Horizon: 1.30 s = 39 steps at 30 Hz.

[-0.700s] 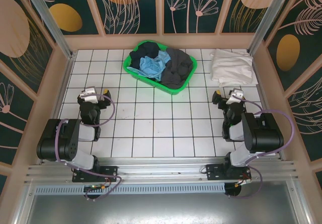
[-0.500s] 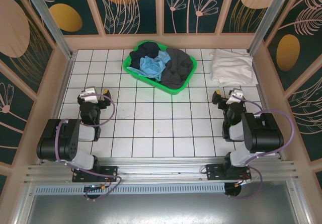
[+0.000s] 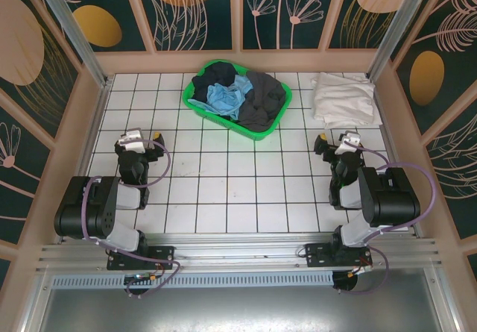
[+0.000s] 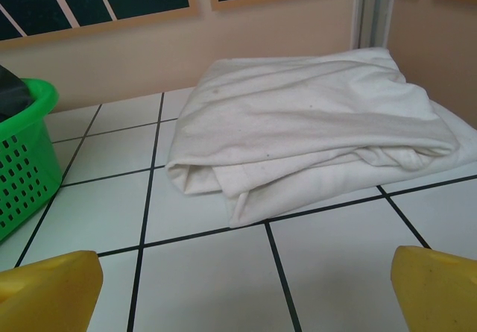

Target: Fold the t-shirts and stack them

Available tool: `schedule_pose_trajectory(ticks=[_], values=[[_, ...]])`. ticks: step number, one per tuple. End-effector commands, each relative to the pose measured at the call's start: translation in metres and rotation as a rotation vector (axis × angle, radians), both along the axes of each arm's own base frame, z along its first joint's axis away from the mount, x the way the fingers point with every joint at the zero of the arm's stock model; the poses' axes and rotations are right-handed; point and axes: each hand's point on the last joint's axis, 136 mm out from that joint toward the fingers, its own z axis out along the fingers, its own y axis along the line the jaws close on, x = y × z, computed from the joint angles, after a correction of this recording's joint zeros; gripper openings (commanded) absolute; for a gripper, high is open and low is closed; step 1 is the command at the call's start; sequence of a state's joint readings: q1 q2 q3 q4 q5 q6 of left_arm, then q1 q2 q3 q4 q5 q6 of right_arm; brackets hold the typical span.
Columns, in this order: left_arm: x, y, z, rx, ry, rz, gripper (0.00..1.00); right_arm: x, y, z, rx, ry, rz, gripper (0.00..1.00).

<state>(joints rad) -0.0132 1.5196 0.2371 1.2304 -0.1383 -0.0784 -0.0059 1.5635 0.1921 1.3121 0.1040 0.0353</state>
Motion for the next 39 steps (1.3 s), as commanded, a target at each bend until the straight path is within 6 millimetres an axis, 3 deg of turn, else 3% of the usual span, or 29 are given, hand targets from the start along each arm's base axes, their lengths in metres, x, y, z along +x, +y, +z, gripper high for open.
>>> schedule_pose_trajectory(ticks=[1,4,6,8,10,11,12,14,16,19,22,25,28,33,34,39], values=[[0.002,-0.002,0.013,0.013,-0.042,-0.010,0.99,0.004,-0.002,0.013,-0.006,-0.046,-0.006,0.99],[0.014,-0.005,0.024,0.020,0.017,-0.027,0.99,0.001,-0.008,0.014,0.004,-0.054,-0.041,0.99],[0.021,-0.009,0.045,-0.014,0.034,-0.045,0.99,-0.004,-0.018,0.019,0.014,-0.075,-0.107,0.99],[0.024,-0.013,0.083,-0.171,-0.032,-0.048,0.99,-0.009,-0.007,0.027,-0.004,-0.105,-0.043,0.99],[0.025,-0.018,0.106,-0.358,-0.056,-0.055,0.99,-0.014,-0.008,0.039,-0.045,-0.113,-0.112,0.99],[0.027,-0.015,0.107,-0.448,-0.018,-0.015,0.99,-0.017,-0.008,0.051,-0.063,-0.126,-0.151,0.99],[0.031,-0.022,0.113,-0.468,-0.001,-0.054,0.99,-0.019,-0.006,0.063,-0.068,-0.144,-0.158,0.99],[0.041,-0.062,0.130,-0.413,0.021,-0.293,0.99,-0.029,-0.015,0.087,0.169,-0.219,-0.223,0.99],[0.046,-0.089,0.136,-0.369,0.032,-0.400,0.99,-0.035,-0.019,0.081,0.385,-0.169,-0.237,0.99],[0.051,-0.149,0.124,-0.079,0.135,-0.478,0.99,-0.035,0.003,0.088,0.469,-0.127,0.022,0.99],[0.054,-0.208,0.105,0.101,0.230,-0.631,0.99,-0.034,0.011,0.083,0.477,-0.011,0.070,0.99],[0.045,-0.246,0.080,0.273,0.290,-0.812,0.99,-0.032,0.025,0.079,0.444,0.083,0.144,0.99],[0.031,-0.268,0.059,0.421,0.303,-0.951,0.99,-0.033,0.029,0.072,0.444,0.138,0.166,0.99],[0.030,-0.287,0.033,0.535,0.374,-1.085,0.99,-0.034,0.032,0.067,0.441,0.155,0.184,0.99],[0.035,-0.290,0.014,0.566,0.422,-1.091,0.99,-0.033,0.032,0.067,0.441,0.157,0.190,0.99],[0.049,-0.298,-0.014,0.684,0.497,-1.095,0.98,-0.032,0.030,0.058,0.444,0.180,0.186,0.99]])
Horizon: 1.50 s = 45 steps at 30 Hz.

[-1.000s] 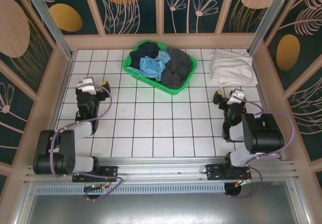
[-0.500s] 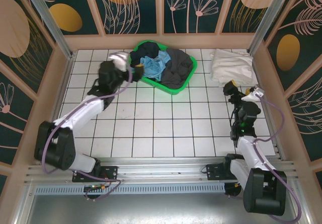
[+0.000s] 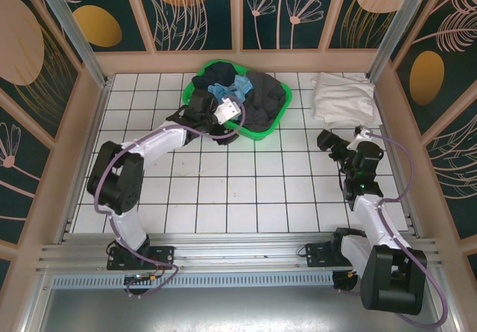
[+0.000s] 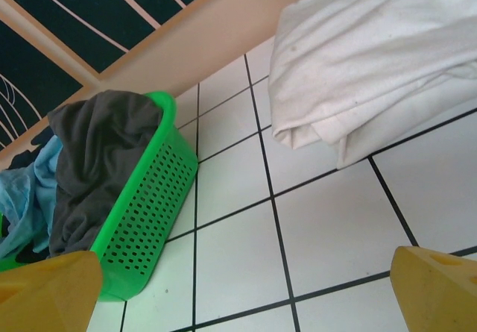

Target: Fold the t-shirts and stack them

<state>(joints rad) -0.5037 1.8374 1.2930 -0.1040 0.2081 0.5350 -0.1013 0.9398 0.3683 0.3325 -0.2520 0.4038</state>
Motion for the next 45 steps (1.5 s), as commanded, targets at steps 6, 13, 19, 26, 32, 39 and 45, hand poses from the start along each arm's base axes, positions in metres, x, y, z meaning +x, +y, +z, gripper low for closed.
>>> schedule_pose_trajectory(ticks=[6,13,19,26,32,39,45], values=[[0.007,-0.008,-0.046,0.224,0.020,-0.060,0.81,0.003,-0.002,-0.001,0.007,0.005,0.016,0.99],[0.012,-0.012,-0.035,0.200,0.012,-0.048,0.52,0.003,-0.002,-0.008,0.024,0.021,0.029,0.99],[0.003,-0.002,-0.039,0.222,0.037,-0.021,0.47,0.002,-0.002,-0.007,0.029,0.021,0.033,0.99],[0.011,-0.015,-0.048,0.254,0.075,-0.054,0.61,0.001,0.000,-0.008,0.036,0.018,0.045,0.99],[0.025,-0.016,-0.064,0.313,0.079,-0.026,0.53,0.001,0.000,-0.009,0.037,0.019,0.046,0.99],[0.022,-0.006,-0.031,0.246,0.062,0.088,0.27,0.001,0.000,-0.008,0.042,0.019,0.049,0.99],[0.012,0.037,-0.007,0.179,0.021,0.362,0.12,0.001,-0.001,-0.008,0.044,0.017,0.045,0.99]])
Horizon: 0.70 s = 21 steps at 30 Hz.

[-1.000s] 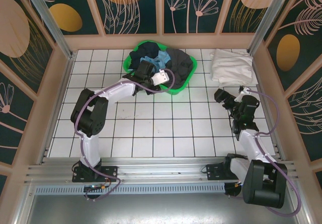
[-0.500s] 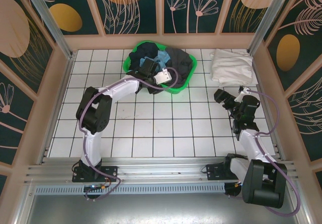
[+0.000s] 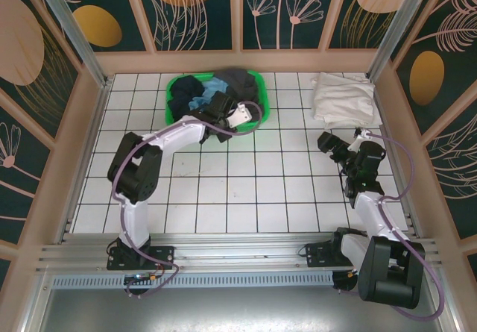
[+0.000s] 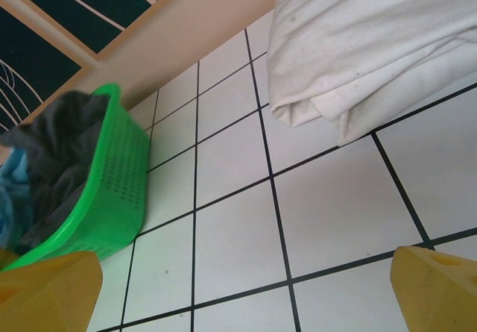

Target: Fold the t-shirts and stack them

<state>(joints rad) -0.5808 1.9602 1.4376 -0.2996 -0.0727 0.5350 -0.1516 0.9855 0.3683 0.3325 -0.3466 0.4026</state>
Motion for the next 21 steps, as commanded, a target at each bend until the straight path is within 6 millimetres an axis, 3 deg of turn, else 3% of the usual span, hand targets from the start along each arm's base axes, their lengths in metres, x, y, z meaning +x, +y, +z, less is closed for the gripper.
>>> schedule_pose_trajectory(ticks=[1,3,6,15,18,21], values=[[0.006,0.041,0.032,-0.079,-0.070,0.291,0.10,0.000,0.000,0.004,0.011,-0.024,0.005,0.99],[0.018,0.071,0.034,-0.093,-0.095,0.424,0.01,0.001,0.000,0.003,0.014,-0.021,0.004,0.99],[0.046,0.123,0.034,-0.121,-0.085,0.645,0.00,0.002,0.000,0.003,0.017,-0.019,0.008,0.99],[0.115,0.239,0.034,-0.127,-0.086,1.179,0.00,0.003,-0.002,-0.001,0.016,0.000,0.000,0.99],[0.129,0.262,0.033,-0.121,-0.106,1.259,0.00,0.003,-0.003,-0.001,0.014,0.003,-0.001,0.99],[0.143,0.273,0.032,-0.103,-0.133,1.270,0.00,0.003,-0.003,-0.001,0.014,0.005,-0.001,0.99]])
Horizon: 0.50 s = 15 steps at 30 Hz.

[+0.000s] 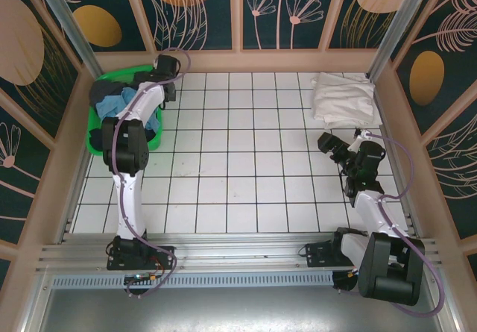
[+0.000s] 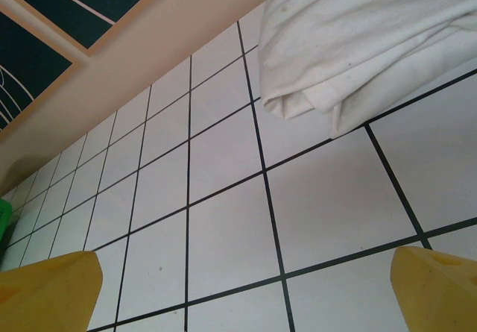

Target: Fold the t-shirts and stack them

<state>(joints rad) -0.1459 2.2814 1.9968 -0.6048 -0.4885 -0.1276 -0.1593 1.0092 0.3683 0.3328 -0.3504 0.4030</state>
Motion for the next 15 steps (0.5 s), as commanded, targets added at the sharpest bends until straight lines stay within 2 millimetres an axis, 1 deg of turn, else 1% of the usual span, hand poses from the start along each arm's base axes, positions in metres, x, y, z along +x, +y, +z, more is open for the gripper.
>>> schedule_pose_trajectory(ticks=[1,4,6,8,12,15], values=[[0.006,0.009,0.010,0.017,-0.028,0.089,0.00,0.003,-0.001,0.007,0.008,-0.020,0.003,0.99],[0.013,0.021,0.004,0.044,-0.011,0.077,0.00,0.003,-0.002,0.007,0.006,-0.011,0.001,0.99],[0.016,0.022,0.000,0.076,-0.004,0.010,0.00,0.003,-0.003,0.007,0.002,-0.008,-0.005,0.99],[0.018,0.024,0.002,0.127,-0.008,-0.033,0.00,0.003,-0.004,0.006,0.002,-0.005,-0.013,0.99],[0.024,0.021,0.003,0.186,0.011,-0.157,0.00,0.004,-0.006,0.007,0.000,0.000,-0.022,0.99],[0.023,0.030,0.004,0.269,0.028,-0.204,0.00,0.003,-0.007,0.007,-0.002,0.006,-0.028,0.99]])
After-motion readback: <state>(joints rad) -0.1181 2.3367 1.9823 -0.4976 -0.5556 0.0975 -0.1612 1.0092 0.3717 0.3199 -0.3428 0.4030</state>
